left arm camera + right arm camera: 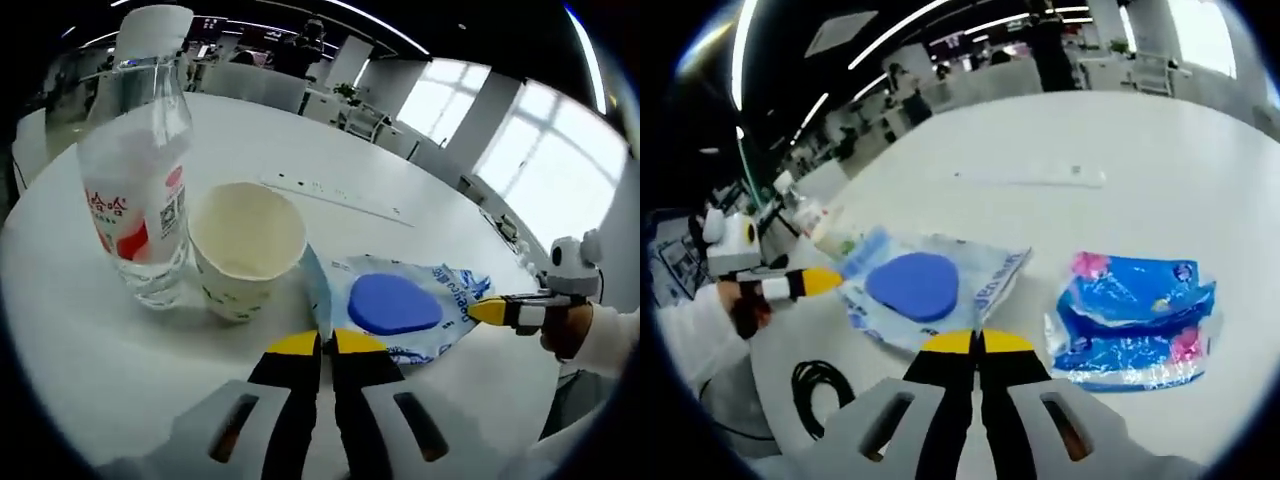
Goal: Arrange the tabletop items into an orderly group along one side of the table until the central work area is clear of visible clutter.
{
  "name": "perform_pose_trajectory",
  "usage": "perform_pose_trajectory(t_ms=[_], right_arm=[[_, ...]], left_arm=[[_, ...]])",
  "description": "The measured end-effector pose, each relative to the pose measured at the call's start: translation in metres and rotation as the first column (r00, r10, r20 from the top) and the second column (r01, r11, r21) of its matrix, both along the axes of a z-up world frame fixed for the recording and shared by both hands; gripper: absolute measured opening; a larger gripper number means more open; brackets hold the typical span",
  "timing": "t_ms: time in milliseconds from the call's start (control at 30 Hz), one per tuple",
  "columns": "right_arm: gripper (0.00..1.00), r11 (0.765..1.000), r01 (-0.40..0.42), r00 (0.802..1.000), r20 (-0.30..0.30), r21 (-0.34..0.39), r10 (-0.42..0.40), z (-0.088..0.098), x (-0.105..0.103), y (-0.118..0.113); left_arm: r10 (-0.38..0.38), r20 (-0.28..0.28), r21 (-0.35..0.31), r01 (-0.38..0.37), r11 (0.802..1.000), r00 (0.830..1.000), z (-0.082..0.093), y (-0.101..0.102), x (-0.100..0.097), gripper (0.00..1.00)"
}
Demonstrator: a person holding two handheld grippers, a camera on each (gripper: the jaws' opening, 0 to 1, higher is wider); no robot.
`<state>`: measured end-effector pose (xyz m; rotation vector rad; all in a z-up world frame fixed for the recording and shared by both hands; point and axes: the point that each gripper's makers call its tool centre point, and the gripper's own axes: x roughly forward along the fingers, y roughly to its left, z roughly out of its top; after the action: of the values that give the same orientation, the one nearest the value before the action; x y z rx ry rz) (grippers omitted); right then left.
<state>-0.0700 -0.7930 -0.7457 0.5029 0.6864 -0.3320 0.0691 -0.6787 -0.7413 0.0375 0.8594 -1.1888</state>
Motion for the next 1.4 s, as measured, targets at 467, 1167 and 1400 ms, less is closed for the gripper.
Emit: perform_pose_trajectory(t_ms=[467,1167,1400], right_arm=[[0.00,0.999,-0.033,0.998,-0.053,-0.033,0.032,-0.018,0.000,-0.005],[0.08,0.999,-0.023,0.999,-0.044,-0.042,0.022,-0.011,0.002,-0.002],[0.20,0.999,-0.024,1.000,-0.015,-0.044,0.023,0.006,-0.004,0.009]], left_arm=[[0.021,-0.013,0.026,-0.020,0.999,1.000,-0.027,0.009,-0.001,0.01],[0.098,-0.012,0.025,-0.098,0.995,0.995,-0.030,0.005,0.008,0.01],[0.108,-0.050,0.030,-0.107,0.994,0.993,-0.028,0.007,0.001,0.02]])
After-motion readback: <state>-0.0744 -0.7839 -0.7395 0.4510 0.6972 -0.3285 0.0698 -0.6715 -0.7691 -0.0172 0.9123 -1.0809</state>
